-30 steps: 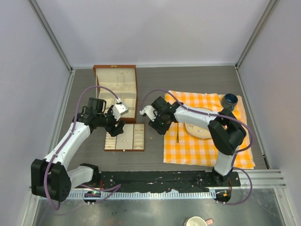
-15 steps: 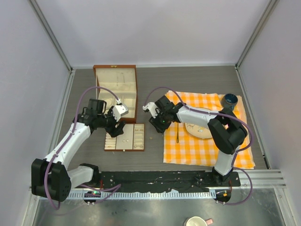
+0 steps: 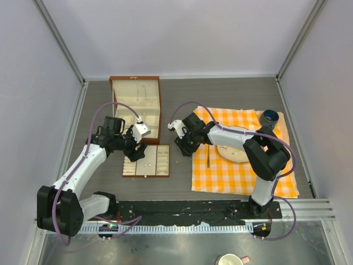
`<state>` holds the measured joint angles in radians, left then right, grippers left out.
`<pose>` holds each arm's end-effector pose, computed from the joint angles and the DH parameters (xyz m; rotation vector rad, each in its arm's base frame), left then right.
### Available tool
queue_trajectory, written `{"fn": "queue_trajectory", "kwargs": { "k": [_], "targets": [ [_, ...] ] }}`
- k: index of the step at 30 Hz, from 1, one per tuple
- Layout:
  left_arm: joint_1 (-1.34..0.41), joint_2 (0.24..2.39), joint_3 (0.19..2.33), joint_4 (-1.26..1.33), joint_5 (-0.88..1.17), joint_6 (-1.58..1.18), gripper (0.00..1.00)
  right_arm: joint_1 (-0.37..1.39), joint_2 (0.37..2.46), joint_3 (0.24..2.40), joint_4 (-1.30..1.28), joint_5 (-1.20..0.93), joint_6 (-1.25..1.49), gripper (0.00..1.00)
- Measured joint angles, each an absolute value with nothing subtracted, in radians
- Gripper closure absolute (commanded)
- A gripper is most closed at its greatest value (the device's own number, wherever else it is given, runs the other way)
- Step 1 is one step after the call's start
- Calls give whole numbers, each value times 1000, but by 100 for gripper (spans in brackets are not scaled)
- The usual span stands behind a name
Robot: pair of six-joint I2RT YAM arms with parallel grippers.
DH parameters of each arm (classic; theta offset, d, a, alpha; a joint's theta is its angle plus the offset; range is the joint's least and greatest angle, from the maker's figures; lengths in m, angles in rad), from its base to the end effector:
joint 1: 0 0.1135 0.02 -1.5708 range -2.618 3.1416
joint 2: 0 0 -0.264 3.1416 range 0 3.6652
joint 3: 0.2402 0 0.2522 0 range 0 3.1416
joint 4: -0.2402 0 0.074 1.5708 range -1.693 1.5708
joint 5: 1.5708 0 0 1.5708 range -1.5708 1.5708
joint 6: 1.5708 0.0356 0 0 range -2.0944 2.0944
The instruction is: Organize the mixed jewelry
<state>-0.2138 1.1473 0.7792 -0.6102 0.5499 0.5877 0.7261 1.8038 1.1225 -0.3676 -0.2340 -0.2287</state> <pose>0.2110 -0.0648 0.2354 1.1333 2.1419 -0.5322 0.2661 0.2473 0.1685 -1.2929 2.3181 0.4766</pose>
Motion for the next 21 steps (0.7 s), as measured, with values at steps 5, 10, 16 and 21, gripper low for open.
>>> {"fn": "queue_trajectory", "kwargs": {
  "k": [5,10,16,21],
  "targets": [
    [-214,1147,779,-609,550,588,30,726,1804,1118,-366,-234,-228,58],
    [-214,1147,779,-609,550,588,30,726,1804,1118,-363,-234,-228,59],
    [-214,1147,779,-609,550,588,30,726,1804,1118,-362,-234,-228,61],
    [-214,1147,779,-609,550,588,30,726,1805,1118,-362,-233,-229,63]
  ]
}}
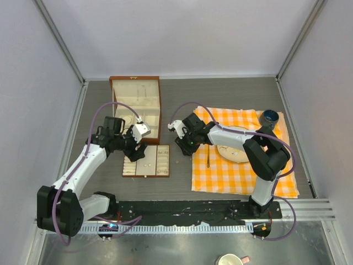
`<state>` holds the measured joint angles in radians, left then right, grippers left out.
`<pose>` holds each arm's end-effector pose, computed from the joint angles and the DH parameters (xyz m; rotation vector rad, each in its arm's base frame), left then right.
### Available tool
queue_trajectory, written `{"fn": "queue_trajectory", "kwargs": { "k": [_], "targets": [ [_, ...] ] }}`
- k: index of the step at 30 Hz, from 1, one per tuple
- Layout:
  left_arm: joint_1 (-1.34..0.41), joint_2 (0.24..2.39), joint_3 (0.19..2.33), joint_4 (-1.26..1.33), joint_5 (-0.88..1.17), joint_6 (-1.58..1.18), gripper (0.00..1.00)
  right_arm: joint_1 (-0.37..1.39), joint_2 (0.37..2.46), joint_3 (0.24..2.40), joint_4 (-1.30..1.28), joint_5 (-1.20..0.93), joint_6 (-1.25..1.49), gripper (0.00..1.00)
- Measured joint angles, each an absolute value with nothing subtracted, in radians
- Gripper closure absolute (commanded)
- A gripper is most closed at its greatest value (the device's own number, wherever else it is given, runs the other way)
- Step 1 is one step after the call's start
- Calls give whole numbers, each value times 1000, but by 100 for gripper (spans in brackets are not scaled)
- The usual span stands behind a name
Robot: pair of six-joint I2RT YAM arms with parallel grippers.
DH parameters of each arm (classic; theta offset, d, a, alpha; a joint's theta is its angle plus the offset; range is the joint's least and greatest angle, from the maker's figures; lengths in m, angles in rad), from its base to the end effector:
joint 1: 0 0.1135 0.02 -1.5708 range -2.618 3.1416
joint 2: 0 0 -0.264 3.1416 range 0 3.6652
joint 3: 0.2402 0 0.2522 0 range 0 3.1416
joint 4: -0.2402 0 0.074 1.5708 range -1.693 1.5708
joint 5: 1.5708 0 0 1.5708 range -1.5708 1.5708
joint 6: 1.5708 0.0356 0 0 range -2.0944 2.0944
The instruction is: Organize the mixed jewelry
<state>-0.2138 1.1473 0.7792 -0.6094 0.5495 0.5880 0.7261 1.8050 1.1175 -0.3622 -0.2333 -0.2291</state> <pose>0.2110 -0.0648 0.2355 1.1334 2.1411 -0.5313 0.2658 0.2470 0.1670 -1.2934 2.3187 0.4754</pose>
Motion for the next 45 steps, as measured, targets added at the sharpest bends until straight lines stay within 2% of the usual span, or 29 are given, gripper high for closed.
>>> {"fn": "queue_trajectory", "kwargs": {
  "k": [18,45],
  "targets": [
    [-214,1147,766,-605,550,588,30,725,1805,1139,-368,-236,-229,64],
    [-214,1147,764,-602,543,598,31,722,1808,1154,-368,-230,-233,71]
  ]
}}
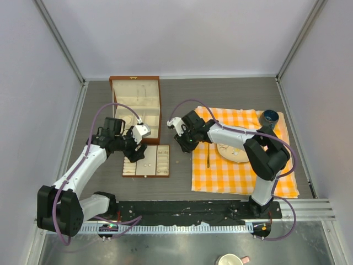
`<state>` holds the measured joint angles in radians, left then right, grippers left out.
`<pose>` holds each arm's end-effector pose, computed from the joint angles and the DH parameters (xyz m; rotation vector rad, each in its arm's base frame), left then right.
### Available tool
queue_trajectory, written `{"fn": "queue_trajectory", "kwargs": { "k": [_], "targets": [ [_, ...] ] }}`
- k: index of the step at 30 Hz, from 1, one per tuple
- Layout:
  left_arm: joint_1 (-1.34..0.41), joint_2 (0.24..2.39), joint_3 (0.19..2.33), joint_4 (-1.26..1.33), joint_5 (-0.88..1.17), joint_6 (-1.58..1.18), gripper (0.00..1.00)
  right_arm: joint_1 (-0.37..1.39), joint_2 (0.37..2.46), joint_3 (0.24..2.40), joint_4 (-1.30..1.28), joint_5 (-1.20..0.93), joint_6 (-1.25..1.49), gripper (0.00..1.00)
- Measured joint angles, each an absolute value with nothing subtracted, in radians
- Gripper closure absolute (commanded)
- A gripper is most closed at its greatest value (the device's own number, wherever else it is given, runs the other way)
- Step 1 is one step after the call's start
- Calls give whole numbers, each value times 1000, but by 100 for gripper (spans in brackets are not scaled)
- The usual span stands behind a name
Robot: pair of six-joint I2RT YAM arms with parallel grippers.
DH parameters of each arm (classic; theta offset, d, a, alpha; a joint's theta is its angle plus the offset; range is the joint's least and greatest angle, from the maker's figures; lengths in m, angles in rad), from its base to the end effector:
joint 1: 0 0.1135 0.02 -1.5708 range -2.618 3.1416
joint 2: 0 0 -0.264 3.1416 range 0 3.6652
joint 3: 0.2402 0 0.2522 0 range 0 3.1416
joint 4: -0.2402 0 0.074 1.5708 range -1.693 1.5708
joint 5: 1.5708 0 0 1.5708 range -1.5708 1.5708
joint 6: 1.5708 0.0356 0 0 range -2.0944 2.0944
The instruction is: Organize the mixed jewelry
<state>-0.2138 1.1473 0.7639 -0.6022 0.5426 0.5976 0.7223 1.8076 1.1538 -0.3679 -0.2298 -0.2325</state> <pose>0.2100 -0.0644 0.2311 1.1426 2.1458 -0.5223 0.2719 0.2504 0.1761 -1.2816 2.2918 0.4731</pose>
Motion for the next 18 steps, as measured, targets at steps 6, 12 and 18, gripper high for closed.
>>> {"fn": "queue_trajectory", "kwargs": {
  "k": [6,12,18],
  "targets": [
    [-214,1147,762,-602,543,604,31,722,1812,1154,-368,-227,-233,72],
    [-214,1147,762,-602,543,606,31,722,1824,1154,-368,-220,-233,72],
    [-214,1147,762,-602,542,607,31,722,1829,1154,-367,-218,-234,73]
  ]
}}
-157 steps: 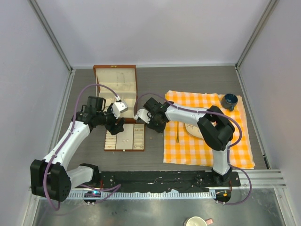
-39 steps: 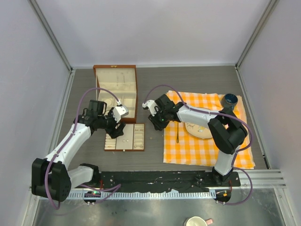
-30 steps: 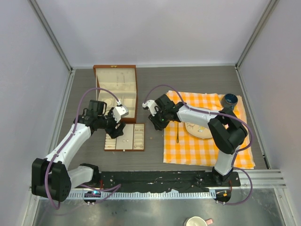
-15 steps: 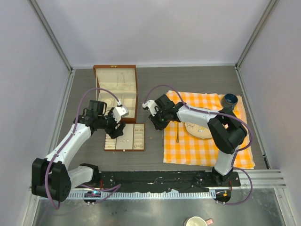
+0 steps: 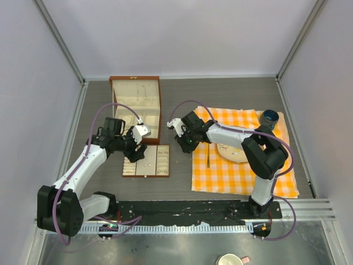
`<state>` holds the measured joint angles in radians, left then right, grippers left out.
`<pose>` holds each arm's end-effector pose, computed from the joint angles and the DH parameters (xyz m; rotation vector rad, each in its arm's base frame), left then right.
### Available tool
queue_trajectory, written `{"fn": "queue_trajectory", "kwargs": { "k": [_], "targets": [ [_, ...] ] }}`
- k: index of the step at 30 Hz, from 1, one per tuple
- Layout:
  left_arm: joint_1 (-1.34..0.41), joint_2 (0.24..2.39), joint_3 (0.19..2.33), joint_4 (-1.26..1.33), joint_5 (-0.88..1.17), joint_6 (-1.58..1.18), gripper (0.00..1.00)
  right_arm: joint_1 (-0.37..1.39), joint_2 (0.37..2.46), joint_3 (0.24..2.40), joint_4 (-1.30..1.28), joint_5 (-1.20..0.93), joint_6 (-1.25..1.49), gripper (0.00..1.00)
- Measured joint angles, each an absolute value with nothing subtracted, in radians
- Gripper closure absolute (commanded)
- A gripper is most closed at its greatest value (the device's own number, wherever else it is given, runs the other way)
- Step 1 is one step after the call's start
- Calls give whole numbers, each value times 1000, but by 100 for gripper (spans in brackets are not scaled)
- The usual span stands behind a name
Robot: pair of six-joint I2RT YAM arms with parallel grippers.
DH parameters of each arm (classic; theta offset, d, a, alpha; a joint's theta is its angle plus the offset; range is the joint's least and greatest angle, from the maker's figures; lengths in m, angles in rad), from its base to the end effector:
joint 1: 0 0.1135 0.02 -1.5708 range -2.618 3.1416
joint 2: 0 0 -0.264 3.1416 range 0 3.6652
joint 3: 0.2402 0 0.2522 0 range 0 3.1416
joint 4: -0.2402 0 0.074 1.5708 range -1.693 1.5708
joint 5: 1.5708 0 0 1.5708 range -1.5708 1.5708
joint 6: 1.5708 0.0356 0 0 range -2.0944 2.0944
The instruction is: Organize the mixed jewelry
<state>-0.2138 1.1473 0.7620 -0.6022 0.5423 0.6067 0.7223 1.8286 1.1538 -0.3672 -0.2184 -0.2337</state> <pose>0.2097 -0.0643 0.2305 1.1520 2.1415 -0.5187 0.2732 0.2510 0.1687 -1.2861 2.3120 0.4545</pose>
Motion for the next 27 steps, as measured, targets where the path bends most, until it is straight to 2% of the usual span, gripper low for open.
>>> {"fn": "queue_trajectory", "kwargs": {
  "k": [16,27],
  "targets": [
    [-214,1147,754,-602,542,608,31,722,1842,1163,-367,-219,-233,81],
    [-214,1147,752,-602,542,609,31,722,1842,1171,-367,-218,-233,93]
  ]
}}
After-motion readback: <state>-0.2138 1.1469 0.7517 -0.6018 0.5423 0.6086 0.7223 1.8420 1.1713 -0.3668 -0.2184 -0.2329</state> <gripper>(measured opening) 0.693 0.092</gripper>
